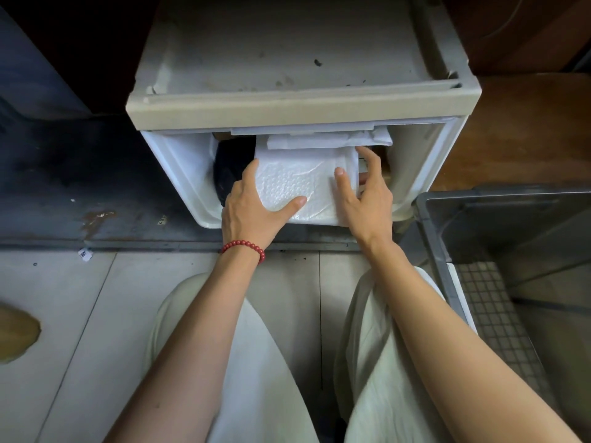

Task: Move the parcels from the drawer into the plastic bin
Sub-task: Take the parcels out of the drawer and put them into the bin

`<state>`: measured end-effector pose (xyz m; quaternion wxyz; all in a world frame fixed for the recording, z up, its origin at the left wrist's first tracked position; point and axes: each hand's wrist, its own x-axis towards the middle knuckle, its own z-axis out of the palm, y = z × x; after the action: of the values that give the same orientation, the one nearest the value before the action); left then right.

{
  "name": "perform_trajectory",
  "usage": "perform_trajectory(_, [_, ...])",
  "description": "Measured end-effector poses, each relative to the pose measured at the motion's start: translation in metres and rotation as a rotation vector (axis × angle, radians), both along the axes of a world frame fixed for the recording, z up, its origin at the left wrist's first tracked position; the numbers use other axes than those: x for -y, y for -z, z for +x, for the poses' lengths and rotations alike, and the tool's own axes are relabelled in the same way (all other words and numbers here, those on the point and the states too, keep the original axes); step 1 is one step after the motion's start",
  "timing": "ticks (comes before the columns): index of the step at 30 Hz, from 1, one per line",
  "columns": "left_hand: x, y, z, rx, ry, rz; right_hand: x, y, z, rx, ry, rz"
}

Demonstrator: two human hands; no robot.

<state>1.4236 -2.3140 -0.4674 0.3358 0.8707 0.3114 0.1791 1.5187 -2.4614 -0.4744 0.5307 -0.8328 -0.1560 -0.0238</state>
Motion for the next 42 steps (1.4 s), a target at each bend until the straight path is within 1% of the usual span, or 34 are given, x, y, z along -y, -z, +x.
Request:
perform_trajectory(4, [0.002,-0.006,-0.013,-0.013,-0.011,-0.043,0.008,-0.004,-0.006,-0.027,-0.023,-0.011])
perform_trajectory(8, [-0.001,-0.008,-0.022,-0.024,-0.014,-0.189,0.013,-0.003,-0.010,-0.042,-0.042,-0.021])
perform_trajectory(10, [-0.001,-0.008,-0.025,-0.039,0.003,-0.211,0.014,-0.002,-0.012,-0.039,-0.082,-0.046])
perform_trajectory(14, [0.000,-0.012,-0.031,0.030,0.015,-0.278,0.016,0.000,-0.012,-0.040,-0.131,-0.076])
perform_trajectory(15, [0.001,-0.014,-0.032,0.056,0.022,-0.342,0.016,0.001,-0.012,-0.041,-0.136,-0.077])
perform_trajectory(18, [0.002,-0.018,-0.035,0.119,0.055,-0.633,0.015,0.003,-0.010,-0.057,-0.159,-0.102])
perform_trajectory(20, [-0.001,-0.018,-0.036,0.123,0.070,-0.709,0.014,0.005,-0.009,-0.101,-0.208,-0.142])
perform_trajectory(24, [-0.006,-0.013,-0.039,0.137,0.070,-0.728,0.013,0.007,-0.010,-0.182,-0.282,-0.158])
perform_trajectory(29, [-0.012,-0.012,-0.048,0.146,0.083,-0.740,0.013,0.004,-0.009,-0.107,-0.239,-0.196])
perform_trajectory(33, [-0.015,-0.015,-0.057,0.147,0.089,-0.788,0.010,0.006,-0.005,-0.089,-0.261,-0.127])
perform_trajectory(37, [-0.013,-0.017,-0.064,0.149,0.097,-0.783,-0.001,0.005,0.003,-0.045,-0.269,-0.125])
perform_trajectory(42, [-0.010,-0.018,-0.069,0.148,0.101,-0.775,-0.017,0.009,0.002,-0.064,-0.306,-0.093])
